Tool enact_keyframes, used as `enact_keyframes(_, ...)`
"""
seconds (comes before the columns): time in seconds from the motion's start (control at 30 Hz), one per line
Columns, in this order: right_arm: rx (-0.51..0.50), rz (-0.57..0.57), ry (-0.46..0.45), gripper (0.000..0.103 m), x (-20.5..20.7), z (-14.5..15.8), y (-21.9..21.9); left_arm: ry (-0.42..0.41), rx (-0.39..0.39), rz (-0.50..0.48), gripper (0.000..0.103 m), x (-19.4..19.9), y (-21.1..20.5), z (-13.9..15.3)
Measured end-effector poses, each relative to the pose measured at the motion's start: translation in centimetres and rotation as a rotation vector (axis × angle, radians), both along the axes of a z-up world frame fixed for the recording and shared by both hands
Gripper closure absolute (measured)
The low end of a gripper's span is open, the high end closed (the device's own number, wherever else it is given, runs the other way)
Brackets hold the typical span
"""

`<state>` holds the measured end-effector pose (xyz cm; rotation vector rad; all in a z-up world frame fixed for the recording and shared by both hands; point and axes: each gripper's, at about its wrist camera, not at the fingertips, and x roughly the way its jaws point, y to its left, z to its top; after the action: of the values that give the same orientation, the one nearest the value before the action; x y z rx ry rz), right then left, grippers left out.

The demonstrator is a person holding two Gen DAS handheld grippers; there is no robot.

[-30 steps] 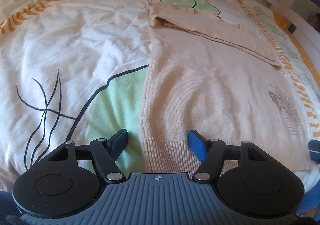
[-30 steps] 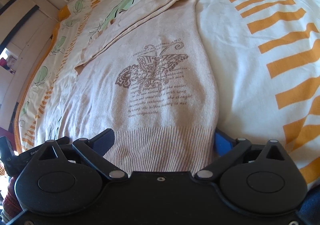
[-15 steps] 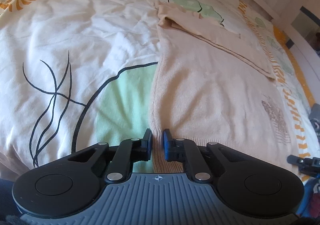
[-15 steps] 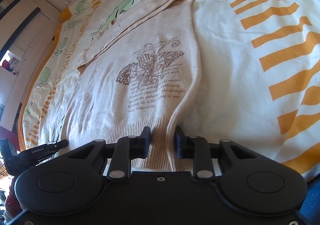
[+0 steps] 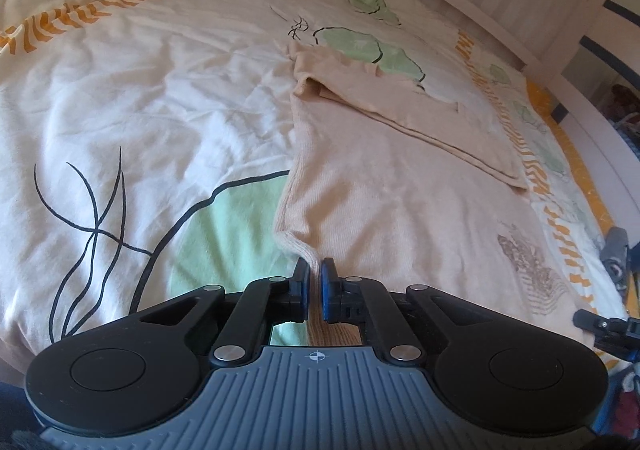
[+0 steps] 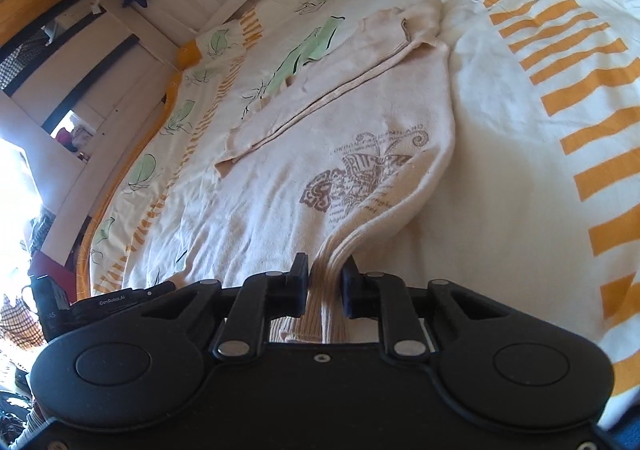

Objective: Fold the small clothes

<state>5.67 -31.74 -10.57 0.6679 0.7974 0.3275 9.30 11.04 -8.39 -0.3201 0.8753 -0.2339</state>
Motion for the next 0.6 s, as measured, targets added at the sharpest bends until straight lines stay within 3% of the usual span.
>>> enact_keyframes(0.13,-0.018,-0.014,0.022,0.079,0.1,-0.2,-0.1,-0.004,-0.019,0.009,0.097,0.0,0.3,-0.1)
enact_keyframes(0.23,-0.089,-0.066,0.131,0.077,0.2,-1.2,-0.6,0.032,0.004,0.020,0.097,0.2,0.5,-0.5)
enact_keyframes(0.3,-0.083,-0.098,0.190,0.076,0.2,-2.0,-1.3,0.067,0.016,0.029,0.097,0.4,0.6,-1.1)
enact_keyframes(0.43,-0.083,-0.106,0.199,0.076,-0.2,-2.0,-1.8,0.106,0.022,0.032,0.096,0.7,0.7,-1.8)
enact_keyframes(0.53,-0.106,-0.087,0.208,0.070,0.1,-2.1,-1.3,0.115,0.028,0.031,0.096,1.0,0.4,-2.0)
enact_keyframes(0.6,-0.089,-0.070,0.203,0.059,0.3,-2.2,-1.2,0.115,0.034,0.028,0.095,1.1,0.2,-2.0)
